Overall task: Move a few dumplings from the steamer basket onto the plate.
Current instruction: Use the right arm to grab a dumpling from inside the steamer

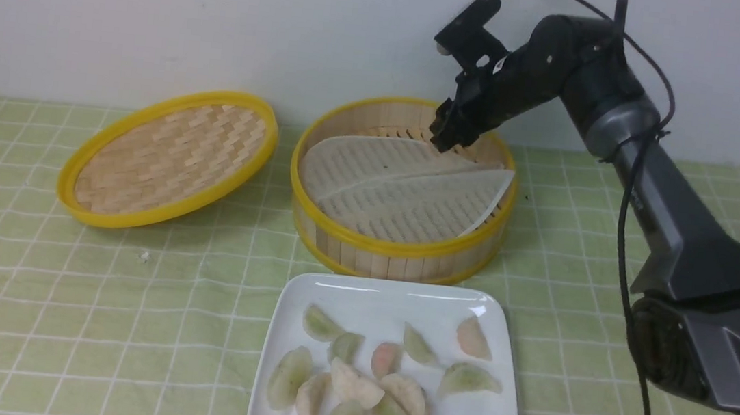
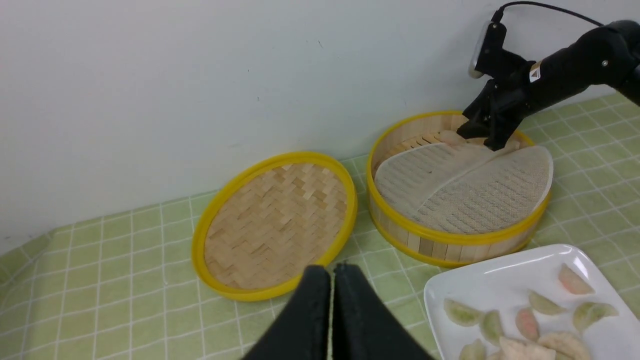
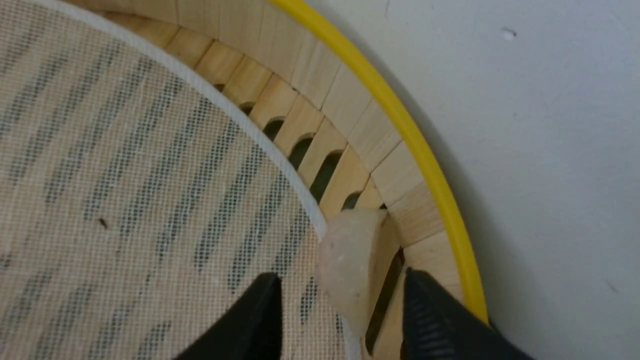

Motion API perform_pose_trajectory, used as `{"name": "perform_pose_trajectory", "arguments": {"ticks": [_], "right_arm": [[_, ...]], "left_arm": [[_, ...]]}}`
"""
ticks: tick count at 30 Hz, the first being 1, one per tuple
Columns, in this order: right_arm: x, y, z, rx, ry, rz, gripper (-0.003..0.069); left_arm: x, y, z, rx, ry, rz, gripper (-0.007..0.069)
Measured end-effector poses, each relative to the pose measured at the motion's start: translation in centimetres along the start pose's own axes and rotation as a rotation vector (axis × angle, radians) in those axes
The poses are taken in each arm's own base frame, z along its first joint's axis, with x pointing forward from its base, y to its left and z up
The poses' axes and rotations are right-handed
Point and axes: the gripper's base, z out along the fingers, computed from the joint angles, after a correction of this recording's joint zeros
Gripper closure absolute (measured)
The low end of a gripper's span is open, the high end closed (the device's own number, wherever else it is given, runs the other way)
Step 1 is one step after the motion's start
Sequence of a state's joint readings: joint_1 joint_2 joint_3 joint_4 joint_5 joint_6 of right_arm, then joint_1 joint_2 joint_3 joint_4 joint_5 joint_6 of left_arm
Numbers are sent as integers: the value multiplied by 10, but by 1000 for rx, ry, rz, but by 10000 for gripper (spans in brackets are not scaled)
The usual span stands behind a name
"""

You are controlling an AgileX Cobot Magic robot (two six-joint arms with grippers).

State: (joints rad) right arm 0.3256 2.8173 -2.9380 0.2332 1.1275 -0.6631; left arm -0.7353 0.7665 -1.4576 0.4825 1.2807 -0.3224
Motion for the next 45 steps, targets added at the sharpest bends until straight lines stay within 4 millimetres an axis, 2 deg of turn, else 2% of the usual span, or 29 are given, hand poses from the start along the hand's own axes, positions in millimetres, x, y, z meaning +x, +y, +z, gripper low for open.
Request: {"name": "perform_pose_trajectory", "arguments": {"ticks": [1,5,8,14,16,18,19,20,21,23,26,29,35,37,41,44,45], "right_arm": [[2,0,4,6,-6,2,267],[12,2,21,15,-11,8,207],[18,4,30,9,-8,14,202],[19,5,34,18,-29,17,214],[19,5,35,14,-30,24,258],[20,6,36,6,-29,30,352],[21,7,37,2,-23,29,421],[21,7,37,8,-25,26,522],[21,6,37,7,-24,26,538],[20,6,36,9,-22,29,526],[17,5,28,5,4,45,519],[11,4,11,-23,47,68,519],[-19,-2,-40,-24,32,65,519],[-26,-3,-50,-15,15,62,519],[-26,-4,-51,-8,22,85,519],[-26,-7,-58,22,46,184,519],[-31,-9,-67,38,42,219,519]], "left_arm": [[0,0,0,0,0,0,631],[0,0,0,0,0,0,631],[0,0,0,-3,-1,1,631],[0,1,0,-10,-3,3,631],[0,1,0,-10,-3,3,631],[0,1,0,-10,-3,3,631],[0,1,0,-10,-3,3,631],[0,1,0,-10,-3,3,631],[0,1,0,-10,-3,3,631],[0,1,0,-10,-3,3,631],[0,1,0,-10,-3,3,631],[0,1,0,-11,-4,3,631],[0,1,0,-11,-4,4,631],[0,1,0,-12,-4,4,631],[0,1,0,-13,-4,4,631],[0,1,0,-13,-4,4,631],[0,1,0,-13,-4,4,631]]}}
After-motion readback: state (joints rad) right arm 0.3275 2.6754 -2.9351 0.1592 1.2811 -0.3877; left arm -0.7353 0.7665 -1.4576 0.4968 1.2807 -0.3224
